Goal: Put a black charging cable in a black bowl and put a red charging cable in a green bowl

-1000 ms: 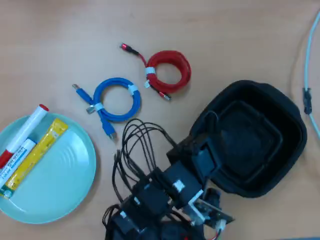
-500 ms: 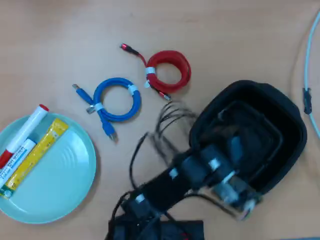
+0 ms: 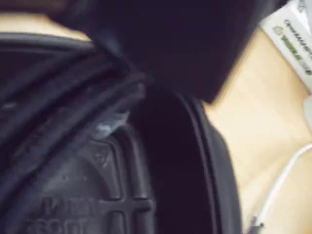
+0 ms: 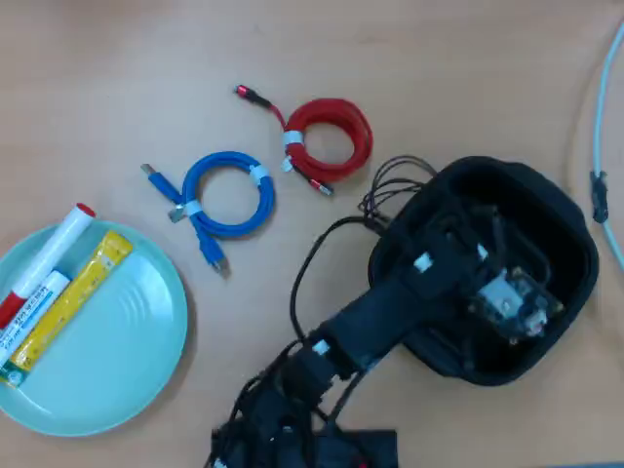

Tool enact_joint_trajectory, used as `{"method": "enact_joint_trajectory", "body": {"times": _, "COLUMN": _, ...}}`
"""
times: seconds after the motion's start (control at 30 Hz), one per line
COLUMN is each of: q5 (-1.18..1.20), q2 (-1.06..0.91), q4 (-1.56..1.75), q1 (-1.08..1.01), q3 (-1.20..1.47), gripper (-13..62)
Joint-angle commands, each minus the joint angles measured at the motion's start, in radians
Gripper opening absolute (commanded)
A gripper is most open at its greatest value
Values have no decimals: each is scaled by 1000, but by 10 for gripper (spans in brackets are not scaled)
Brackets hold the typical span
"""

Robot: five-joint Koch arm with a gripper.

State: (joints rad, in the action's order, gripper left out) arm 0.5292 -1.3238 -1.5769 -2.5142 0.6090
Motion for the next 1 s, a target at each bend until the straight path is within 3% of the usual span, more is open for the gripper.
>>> {"method": "enact_joint_trajectory", "body": {"times": 0.0, "q5": 3, "q2": 37, "q4": 55, "q1": 20, "q3": -15, "gripper": -77}}
{"method": "enact_joint_trajectory", "body": {"times": 0.43, "q5": 0, "q2": 281, "q4": 37, "q1": 91, "q3": 32, "gripper": -66}}
{"method": "enact_joint_trajectory", "body": {"times": 0.5, "q5": 0, "q2": 281, "q4": 20, "q1": 89, "q3": 32, "gripper": -13}}
{"method": "enact_joint_trajectory", "body": {"times": 0.67, "q5": -2, "q2": 281, "q4": -34, "q1": 106, "q3": 32, "gripper": 301}}
{"method": "enact_joint_trajectory", "body": {"times": 0.73, "q5": -5, "q2": 276, "q4": -58, "q1": 106, "q3": 29, "gripper": 390}}
{"method": "enact_joint_trajectory", "body": {"times": 0.87, "q5": -5, "q2": 227, "q4": -127, "q1": 107, "q3": 17, "gripper": 410}}
{"method": "enact_joint_trajectory", "body": {"times": 0.97, "q5": -6, "q2": 43, "q4": -172, "q1": 109, "q3": 31, "gripper": 409}}
